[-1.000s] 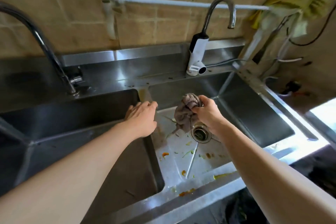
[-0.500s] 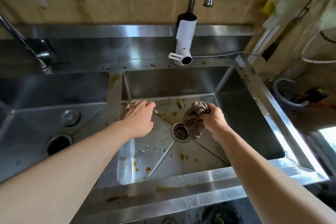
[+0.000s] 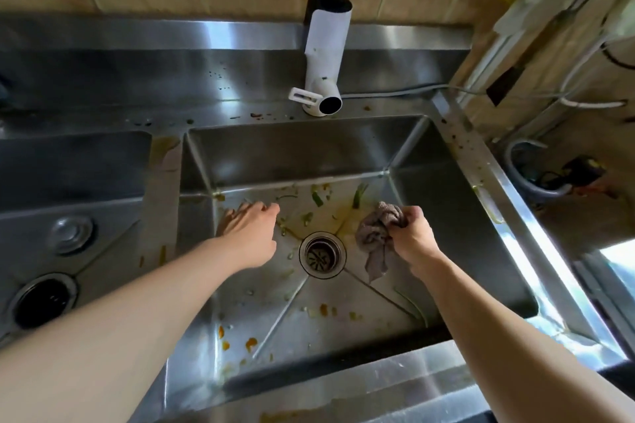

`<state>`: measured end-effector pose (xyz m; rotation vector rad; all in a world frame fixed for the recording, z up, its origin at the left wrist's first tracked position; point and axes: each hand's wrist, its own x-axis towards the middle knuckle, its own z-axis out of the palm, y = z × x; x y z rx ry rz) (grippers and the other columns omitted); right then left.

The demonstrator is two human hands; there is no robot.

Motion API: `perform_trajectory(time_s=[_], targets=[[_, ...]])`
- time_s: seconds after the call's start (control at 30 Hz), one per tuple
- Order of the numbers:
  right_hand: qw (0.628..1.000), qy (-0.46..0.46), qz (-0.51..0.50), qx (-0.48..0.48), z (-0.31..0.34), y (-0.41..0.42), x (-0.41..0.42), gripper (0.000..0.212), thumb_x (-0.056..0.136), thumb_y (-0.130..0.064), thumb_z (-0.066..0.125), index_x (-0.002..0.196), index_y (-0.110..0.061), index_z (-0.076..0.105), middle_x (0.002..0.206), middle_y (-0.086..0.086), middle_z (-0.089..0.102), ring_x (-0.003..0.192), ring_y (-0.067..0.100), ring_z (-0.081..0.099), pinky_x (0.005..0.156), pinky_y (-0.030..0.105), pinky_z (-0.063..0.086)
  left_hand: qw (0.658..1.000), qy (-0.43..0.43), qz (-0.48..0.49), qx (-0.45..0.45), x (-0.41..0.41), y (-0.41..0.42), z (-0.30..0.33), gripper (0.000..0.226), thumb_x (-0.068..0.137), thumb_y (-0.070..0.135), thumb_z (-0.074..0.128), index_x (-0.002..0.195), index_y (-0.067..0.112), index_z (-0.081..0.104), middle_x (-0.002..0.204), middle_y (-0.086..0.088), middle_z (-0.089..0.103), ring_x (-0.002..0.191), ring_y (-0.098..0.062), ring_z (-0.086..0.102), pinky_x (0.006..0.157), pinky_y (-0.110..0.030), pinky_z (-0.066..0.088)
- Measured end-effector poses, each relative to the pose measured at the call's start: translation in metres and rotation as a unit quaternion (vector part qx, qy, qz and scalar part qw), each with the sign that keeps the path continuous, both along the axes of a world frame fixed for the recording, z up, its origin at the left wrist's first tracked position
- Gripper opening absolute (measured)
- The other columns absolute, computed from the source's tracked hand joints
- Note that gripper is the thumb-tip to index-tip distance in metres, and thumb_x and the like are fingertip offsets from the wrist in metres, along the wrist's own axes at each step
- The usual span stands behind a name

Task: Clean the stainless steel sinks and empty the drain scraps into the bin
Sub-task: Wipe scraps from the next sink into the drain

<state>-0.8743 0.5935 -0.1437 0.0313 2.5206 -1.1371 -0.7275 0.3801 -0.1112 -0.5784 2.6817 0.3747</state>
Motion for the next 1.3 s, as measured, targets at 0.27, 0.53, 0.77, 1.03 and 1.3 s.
perform_trajectory(time_s=[0.27,0.53,0.77,1.03,1.3], targets=[[0.997,-0.007,-0.034,0.065,-0.047,0.0,-0.068,0.022,0.091,-0.018,0.057,0.111,-0.01,0.052,0.097,0.007,0.055,0.089,0.024,0.051,0.071,0.024,0.033,0.998,-0.037,0.055,0.015,-0.035,-0.006,-0.058,0.068,0.089,0.032,0.059,0.147,0.022,0.026,0.145,-0.004,0.039,0.132,-0.026,0.038,0.11,-0.043,0.032],[0.993,0.062,0.027,0.096,-0.091,-0.018,-0.154,0.016,0.094,-0.014,0.044,0.107,-0.015,0.053,0.108,0.016,0.059,0.091,0.028,0.055,0.075,0.027,0.036,0.987,-0.094,0.127,-0.025,-0.057,-0.016,-0.125,0.074,0.085,0.043,0.062,0.146,0.021,0.026,0.145,-0.005,0.036,0.131,-0.027,0.039,0.105,-0.038,0.036],[0.952,0.147,0.181,0.197,-0.143,-0.041,-0.201,0.041,0.093,-0.017,0.052,0.133,-0.009,0.043,0.134,0.024,0.035,0.118,0.044,0.043,0.099,0.041,0.038,0.979,-0.124,0.16,-0.033,-0.067,-0.019,-0.17,0.084,0.077,0.047,0.068,0.144,0.02,0.025,0.146,-0.004,0.027,0.134,-0.027,0.031,0.106,-0.039,0.032],[0.915,0.1,0.295,0.259,-0.186,-0.051,-0.182,0.063,0.084,-0.012,0.055,0.144,-0.016,0.035,0.147,0.024,0.029,0.131,0.042,0.029,0.112,0.036,0.026,0.981,-0.125,0.13,-0.068,-0.063,-0.013,-0.189,0.097,0.068,0.05,0.076,0.143,0.023,0.023,0.136,-0.002,0.026,0.128,-0.024,0.032,0.102,-0.041,0.034],[0.921,0.103,0.352,0.134,-0.188,-0.066,-0.065,0.043,0.086,0.0,0.048,0.126,-0.015,0.055,0.128,0.013,0.042,0.116,0.03,0.043,0.095,0.036,0.04,0.982,-0.119,0.135,-0.065,-0.057,-0.01,-0.193,0.093,0.073,0.047,0.073,0.145,0.021,0.02,0.139,-0.004,0.023,0.13,-0.025,0.029,0.103,-0.043,0.03]])
